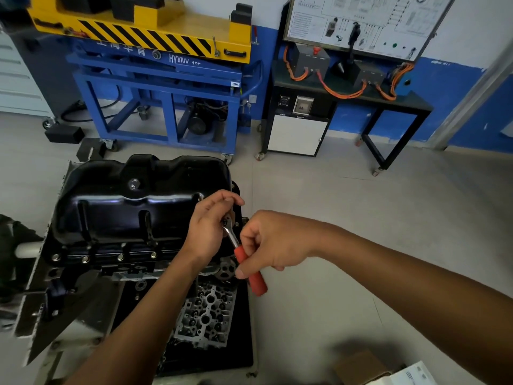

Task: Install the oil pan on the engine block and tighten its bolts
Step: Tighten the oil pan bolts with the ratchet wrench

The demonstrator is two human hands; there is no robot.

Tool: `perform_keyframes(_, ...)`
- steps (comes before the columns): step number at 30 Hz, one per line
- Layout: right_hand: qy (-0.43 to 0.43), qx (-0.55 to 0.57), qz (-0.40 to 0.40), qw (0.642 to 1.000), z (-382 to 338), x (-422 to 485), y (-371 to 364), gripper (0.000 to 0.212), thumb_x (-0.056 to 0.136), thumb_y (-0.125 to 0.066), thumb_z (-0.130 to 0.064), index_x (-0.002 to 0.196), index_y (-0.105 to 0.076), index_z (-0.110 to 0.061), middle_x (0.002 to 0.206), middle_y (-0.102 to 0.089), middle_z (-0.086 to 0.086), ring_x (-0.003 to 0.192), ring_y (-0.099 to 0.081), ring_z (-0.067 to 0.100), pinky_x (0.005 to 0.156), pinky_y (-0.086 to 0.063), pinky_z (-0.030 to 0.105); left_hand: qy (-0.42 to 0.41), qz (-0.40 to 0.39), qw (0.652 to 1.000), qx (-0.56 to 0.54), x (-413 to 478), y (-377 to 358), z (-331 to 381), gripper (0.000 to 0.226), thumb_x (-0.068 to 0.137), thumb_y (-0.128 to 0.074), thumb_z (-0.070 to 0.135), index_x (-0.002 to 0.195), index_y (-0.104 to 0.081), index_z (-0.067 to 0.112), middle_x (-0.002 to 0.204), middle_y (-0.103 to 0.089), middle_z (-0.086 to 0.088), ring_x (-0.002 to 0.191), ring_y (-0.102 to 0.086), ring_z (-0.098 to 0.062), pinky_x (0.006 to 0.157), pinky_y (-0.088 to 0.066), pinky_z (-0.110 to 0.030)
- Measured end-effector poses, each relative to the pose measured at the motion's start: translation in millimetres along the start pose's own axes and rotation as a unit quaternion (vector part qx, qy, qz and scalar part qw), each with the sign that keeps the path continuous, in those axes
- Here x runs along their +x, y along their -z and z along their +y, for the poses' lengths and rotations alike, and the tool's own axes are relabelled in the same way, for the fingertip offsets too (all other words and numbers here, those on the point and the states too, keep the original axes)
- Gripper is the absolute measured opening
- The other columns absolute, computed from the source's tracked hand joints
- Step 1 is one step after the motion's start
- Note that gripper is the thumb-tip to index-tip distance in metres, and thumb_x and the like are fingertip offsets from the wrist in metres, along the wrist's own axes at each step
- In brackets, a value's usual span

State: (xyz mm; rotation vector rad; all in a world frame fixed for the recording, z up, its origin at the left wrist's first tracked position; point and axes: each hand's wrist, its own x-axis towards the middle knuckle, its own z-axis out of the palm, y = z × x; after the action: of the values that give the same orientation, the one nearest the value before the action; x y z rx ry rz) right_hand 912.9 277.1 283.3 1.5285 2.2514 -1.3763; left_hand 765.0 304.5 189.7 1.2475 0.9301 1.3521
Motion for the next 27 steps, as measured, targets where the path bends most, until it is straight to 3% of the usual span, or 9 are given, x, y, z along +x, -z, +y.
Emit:
perform_keyframes(4,-0.029,-0.087,-0.008,0.996,2,2,27,0.028,0.079,-0.083,-0.017,0.067,-0.057,-0.017,0.067,-0.071,0.001,0.048,-0.059,0.01,0.047,-0.044,0.018,0.013,-0.013,1.0,-0.009,-1,4,-2,0.03,0.093,-0.044,0.024,0.081,-0.072,0.026,0.056,-0.044,-0.004,0.05,-0.036,-0.014,0.044,-0.029,-0.021)
perform_keyframes(6,-0.038,-0.158,0.027,0.986,4,5,41,0.022,0.08,-0.081,-0.012,0.073,-0.061,-0.016,0.078,-0.075,0.005,0.054,-0.065,0.011,0.048,-0.047,0.018,0.014,-0.04,0.999,-0.012,-3,4,-3,0.029,0.094,-0.044,0.024,0.086,-0.073,0.025,0.053,-0.041,-0.002,0.046,-0.034,-0.012,0.042,-0.027,-0.021)
perform_keyframes(10,0.016,-0.33,0.226,0.917,3,23,47,0.029,0.086,-0.064,-0.002,0.07,-0.052,-0.021,0.079,-0.058,0.001,0.071,-0.057,0.02,0.055,-0.043,0.03,0.018,-0.075,0.996,-0.044,-2,2,-6,0.025,0.095,-0.046,0.024,0.097,-0.071,0.019,0.05,-0.038,0.002,0.042,-0.027,-0.012,0.044,-0.02,-0.029)
perform_keyframes(14,0.092,-0.368,0.264,0.887,4,34,37,0.032,0.086,-0.058,-0.005,0.07,-0.037,-0.025,0.075,-0.045,-0.002,0.072,-0.05,0.024,0.055,-0.037,0.035,0.028,-0.044,0.995,-0.083,0,5,-9,0.021,0.093,-0.05,0.024,0.101,-0.07,0.022,0.05,-0.036,0.006,0.042,-0.026,-0.009,0.043,-0.022,-0.023)
perform_keyframes(17,0.114,-0.359,0.261,0.889,10,31,32,0.012,0.089,-0.061,-0.02,0.086,-0.049,-0.018,0.092,-0.056,0.002,0.079,-0.053,0.025,0.063,-0.046,0.038,0.009,-0.028,0.997,-0.072,-5,5,-10,0.018,0.093,-0.053,0.021,0.102,-0.069,0.022,0.051,-0.035,0.007,0.044,-0.026,-0.008,0.043,-0.025,-0.02)
perform_keyframes(19,0.103,-0.373,0.25,0.887,12,25,30,0.013,0.09,-0.061,-0.028,0.092,-0.055,-0.016,0.094,-0.057,0.003,0.078,-0.055,0.025,0.062,-0.046,0.036,0.006,-0.004,0.998,-0.063,-6,3,-9,0.013,0.094,-0.055,0.019,0.1,-0.067,0.017,0.051,-0.035,0.006,0.045,-0.026,-0.009,0.044,-0.024,-0.02)
perform_keyframes(23,0.072,-0.344,0.182,0.918,4,6,29,0.031,0.091,-0.064,-0.033,0.068,-0.054,-0.016,0.063,-0.057,0.001,0.06,-0.058,0.021,0.05,-0.043,0.031,0.028,0.041,0.998,-0.04,-1,-4,-7,0.022,0.103,-0.05,0.013,0.088,-0.066,0.014,0.056,-0.043,0.004,0.049,-0.035,-0.007,0.047,-0.031,-0.019)
perform_keyframes(25,0.061,-0.3,0.098,0.947,-3,-1,24,0.04,0.091,-0.064,-0.035,0.057,-0.056,-0.015,0.048,-0.06,-0.001,0.046,-0.056,0.009,0.047,-0.047,0.026,0.023,0.045,0.998,-0.025,0,-8,-6,0.025,0.103,-0.05,0.012,0.085,-0.066,0.015,0.065,-0.05,-0.004,0.059,-0.043,-0.016,0.055,-0.036,-0.027)
perform_keyframes(27,0.064,-0.279,0.057,0.957,-9,-2,16,0.046,0.092,-0.063,-0.036,0.053,-0.058,-0.013,0.043,-0.057,-0.004,0.04,-0.05,0.004,0.042,-0.039,0.015,0.01,0.039,0.999,-0.006,-1,-11,-5,0.026,0.103,-0.051,0.012,0.083,-0.067,0.016,0.073,-0.051,-0.016,0.068,-0.043,-0.027,0.063,-0.039,-0.036)
